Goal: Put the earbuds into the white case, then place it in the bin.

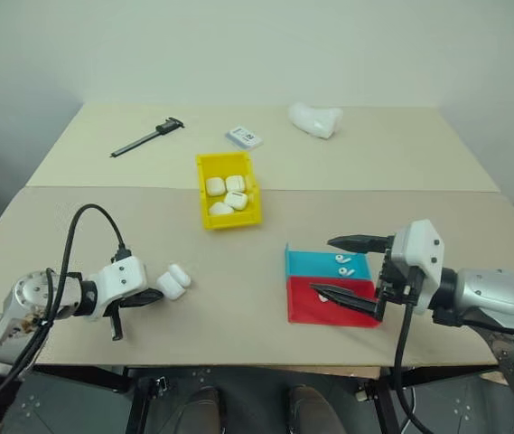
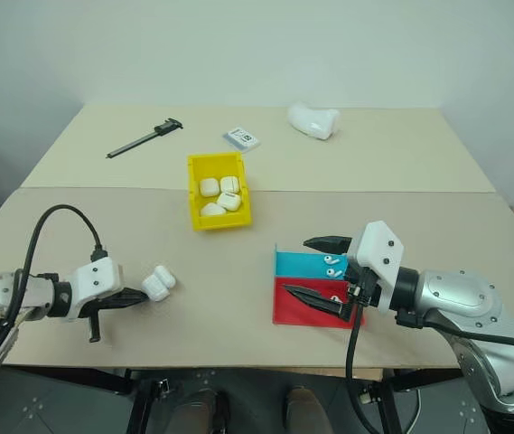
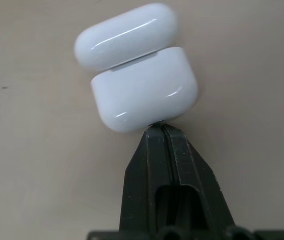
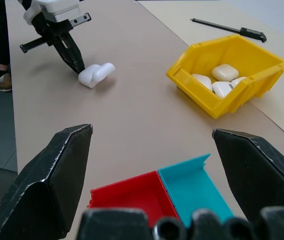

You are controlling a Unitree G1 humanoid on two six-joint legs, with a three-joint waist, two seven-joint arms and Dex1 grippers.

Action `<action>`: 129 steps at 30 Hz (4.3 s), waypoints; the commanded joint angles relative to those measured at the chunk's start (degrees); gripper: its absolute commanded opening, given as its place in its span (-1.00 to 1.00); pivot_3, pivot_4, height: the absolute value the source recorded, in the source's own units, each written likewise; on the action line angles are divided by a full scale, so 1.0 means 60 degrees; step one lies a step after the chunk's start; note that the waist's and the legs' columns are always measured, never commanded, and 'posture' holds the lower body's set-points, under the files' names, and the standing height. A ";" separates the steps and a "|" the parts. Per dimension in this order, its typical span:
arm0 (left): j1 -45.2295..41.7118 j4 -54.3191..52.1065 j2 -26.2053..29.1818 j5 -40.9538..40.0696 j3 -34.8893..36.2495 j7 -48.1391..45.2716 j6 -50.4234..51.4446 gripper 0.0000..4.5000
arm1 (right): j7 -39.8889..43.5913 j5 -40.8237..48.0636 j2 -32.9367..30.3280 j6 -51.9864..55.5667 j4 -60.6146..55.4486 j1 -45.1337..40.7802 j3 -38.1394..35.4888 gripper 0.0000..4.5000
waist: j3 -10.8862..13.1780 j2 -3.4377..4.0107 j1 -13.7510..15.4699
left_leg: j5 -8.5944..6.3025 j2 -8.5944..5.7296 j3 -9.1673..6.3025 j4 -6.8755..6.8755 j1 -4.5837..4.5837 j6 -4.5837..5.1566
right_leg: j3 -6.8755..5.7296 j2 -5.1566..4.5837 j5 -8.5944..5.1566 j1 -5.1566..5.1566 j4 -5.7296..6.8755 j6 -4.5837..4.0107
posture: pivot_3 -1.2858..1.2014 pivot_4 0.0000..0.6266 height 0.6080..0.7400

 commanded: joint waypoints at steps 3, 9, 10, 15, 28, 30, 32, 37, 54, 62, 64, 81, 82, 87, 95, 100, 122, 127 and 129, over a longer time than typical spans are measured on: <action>-0.0422 0.0091 -0.0202 0.0189 0.0057 0.0440 0.0222 -0.99 | -0.0128 0.0063 -0.0046 -0.0108 -0.0366 -0.0023 -0.0180 1.00 | -0.0001 -0.0002 -0.0004 | 0.0000 -0.0001 0.0000 0.0000 -0.0001 0.0000 | 0.0001 0.0001 0.0000 0.0000 0.0001 0.0000 | 0.03 -0.52 1.00; 0.0171 0.0300 0.1136 -0.0159 0.1070 -0.0712 -0.0575 -0.91 | -0.0146 0.0227 -0.0107 -0.0040 -0.0535 0.0223 -0.0393 1.00 | 0.0001 -0.0007 -0.0034 | 0.0000 0.0006 -0.0004 -0.0002 -0.0004 0.0000 | 0.0001 0.0001 0.0001 -0.0007 0.0002 0.0000 | 0.03 -0.52 1.00; 0.0144 0.0431 0.1402 -0.0356 0.1283 -0.1032 -0.0667 -0.82 | -0.0118 0.0228 -0.0121 -0.0054 -0.0535 0.0248 -0.0396 1.00 | 0.0002 -0.0007 -0.0027 | 0.0000 0.0006 -0.0002 -0.0002 -0.0003 0.0000 | -0.0001 0.0001 0.0001 -0.0006 0.0003 -0.0001 | 0.03 -0.52 1.00; -0.0610 0.0095 0.1971 -0.1418 0.1636 -0.1891 0.0485 -0.14 | -0.0081 0.0193 -0.0110 -0.0107 -0.0418 0.0112 -0.0200 1.00 | 0.0001 -0.0006 0.0053 | 0.0000 0.0001 0.0012 0.0001 0.0004 -0.0001 | -0.0008 -0.0005 -0.0001 0.0003 0.0001 0.0000 | 0.03 -0.52 1.00; -0.3750 -0.1601 0.2288 -0.1194 -0.1742 -0.2487 0.4671 0.99 | 0.0224 -0.0033 -0.0453 -0.0105 -0.0917 -0.0187 0.0354 1.00 | 0.0002 -0.0009 0.0001 | 0.0001 -0.0002 0.0009 0.0014 -0.0002 0.0000 | -0.0004 0.0018 -0.0006 0.0005 0.0008 0.0008 | 0.03 -0.52 1.00; -0.4198 -0.1554 0.2362 -0.0771 -0.2555 -0.2814 0.4908 0.99 | 0.0261 -0.0035 -0.0502 -0.0103 -0.1011 -0.0213 0.0381 1.00 | 0.0001 -0.0009 -0.0011 | 0.0000 -0.0005 0.0010 0.0014 -0.0007 0.0000 | 0.0003 0.0021 -0.0006 0.0001 0.0007 0.0008 | 0.03 -0.52 1.00; -0.4568 -0.1361 0.2172 -0.0201 -0.3302 -0.2857 0.5004 0.99 | 0.0223 -0.0028 -0.0489 -0.0071 -0.1067 -0.0239 0.0400 1.00 | 0.0002 -0.0010 -0.0006 | 0.0000 -0.0005 0.0011 0.0013 -0.0010 0.0000 | 0.0006 0.0022 -0.0006 -0.0003 0.0005 0.0008 | 0.03 -0.52 1.00; -0.5289 -0.0651 0.1612 0.0893 -0.4488 -0.2880 0.4839 0.99 | 0.0058 -0.0030 -0.0429 0.0012 -0.1170 -0.0249 0.0450 1.00 | 0.0002 -0.0012 0.0030 | 0.0000 -0.0004 0.0003 0.0031 -0.0011 0.0001 | 0.0002 0.0028 -0.0005 0.0004 0.0010 0.0007 | 0.03 -0.52 1.00; -0.6421 0.1199 -0.0127 0.2169 -0.5325 -0.3110 0.4769 0.99 | -0.0349 -0.0006 -0.0361 0.0057 -0.1515 0.0010 0.0465 1.00 | -0.0001 -0.0015 0.0042 | 0.0000 -0.0005 -0.0021 0.0049 -0.0034 0.0003 | -0.0008 0.0029 -0.0004 0.0002 0.0013 0.0009 | 0.03 -0.52 1.00; -0.6463 0.1230 -0.0361 0.2296 -0.5449 -0.3470 0.4919 0.99 | -0.0422 -0.0024 -0.0402 0.0038 -0.1548 0.0084 0.0429 1.00 | -0.0005 -0.0013 0.0075 | 0.0000 -0.0006 -0.0024 0.0055 -0.0026 0.0003 | -0.0009 0.0028 -0.0004 0.0012 0.0017 0.0009 | 0.03 -0.52 1.00; -0.6435 0.1099 -0.0331 0.2258 -0.5462 -0.3617 0.5030 0.99 | -0.0429 -0.0016 -0.0409 0.0043 -0.1576 0.0122 0.0408 1.00 | -0.0005 -0.0012 0.0076 | 0.0000 -0.0006 -0.0025 0.0055 -0.0027 0.0004 | -0.0009 0.0028 -0.0004 0.0010 0.0017 0.0009 | 0.03 -0.52 1.00; -0.5453 0.0943 0.0191 0.1498 -0.3367 -0.2846 0.4072 0.26 | -0.0312 -0.0062 -0.0400 -0.0110 -0.1440 0.0357 0.0340 1.00 | -0.0005 -0.0014 -0.0007 | -0.0001 0.0004 -0.0046 0.0055 -0.0027 0.0005 | -0.0005 0.0033 -0.0004 0.0003 0.0023 0.0008 | 0.03 -0.52 1.00; -0.5169 0.1044 -0.0071 0.0861 -0.2279 -0.2495 0.3632 0.26 | -0.0267 -0.0051 -0.0433 -0.0130 -0.1410 0.0412 0.0253 1.00 | -0.0005 -0.0013 -0.0002 | -0.0001 0.0004 -0.0049 0.0055 -0.0030 0.0005 | -0.0007 0.0034 -0.0004 0.0002 0.0024 0.0008 | 0.03 -0.52 1.00; -0.4267 0.0577 -0.1510 -0.1297 0.0930 -0.1119 0.3077 0.26 | 0.0107 0.0005 -0.0639 -0.0219 -0.1021 0.0379 -0.0168 1.00 | -0.0005 -0.0014 0.0046 | -0.0006 0.0007 -0.0063 0.0080 -0.0039 0.0013 | -0.0022 0.0017 -0.0003 0.0012 0.0025 0.0010 | 0.03 -0.52 1.00; -0.4085 -0.1405 -0.4527 -0.4193 0.2061 0.0166 0.2839 0.26 | 0.1110 -0.0383 -0.1931 0.0125 0.0245 -0.0813 -0.0252 1.00 | -0.0011 -0.0002 0.0125 | -0.0011 0.0000 -0.0048 0.0104 -0.0045 0.0021 | -0.0032 0.0014 0.0001 0.0027 0.0024 0.0018 | 0.03 -0.52 1.00; -0.4087 -0.1707 -0.5229 -0.4987 0.1276 -0.0896 0.2143 0.26 | 0.2101 -0.1076 -0.3161 0.0064 0.0779 -0.1612 0.0694 1.00 | -0.0018 0.0010 0.0052 | -0.0014 0.0003 -0.0047 0.0106 -0.0043 0.0025 | -0.0026 0.0027 0.0002 0.0026 0.0023 0.0017 | 0.03 -0.52 1.00; -0.3595 -0.1561 -0.5866 -0.5049 0.0075 -0.1274 0.0359 0.26 | 0.0900 -0.3187 -0.2794 0.6789 0.0574 -0.4859 0.5680 0.18 | -0.0029 0.0027 0.0018 | -0.0018 0.0002 -0.0075 0.0119 -0.0061 0.0032 | -0.0011 0.0021 0.0001 0.0009 0.0018 0.0019 | 0.03 -0.52 1.00; -0.3421 -0.1656 -0.5825 -0.5042 0.0051 -0.1168 0.0233 0.26 | 0.0486 -0.3362 -0.2711 0.7422 0.0741 -0.5147 0.6315 0.18 | -0.0029 0.0029 0.0005 | -0.0019 0.0004 -0.0076 0.0119 -0.0065 0.0034 | -0.0013 0.0021 0.0001 0.0004 0.0019 0.0019 | 0.03 -0.52 1.00; -0.3321 -0.1742 -0.5839 -0.5043 0.0010 -0.1103 0.0211 0.26 | 0.0346 -0.3365 -0.2592 0.7630 0.0884 -0.5271 0.6486 0.18 | -0.0030 0.0029 -0.0009 | -0.0019 0.0003 -0.0077 0.0119 -0.0064 0.0034 | -0.0014 0.0022 0.0001 0.0005 0.0020 0.0019 | 0.03 -0.52 1.00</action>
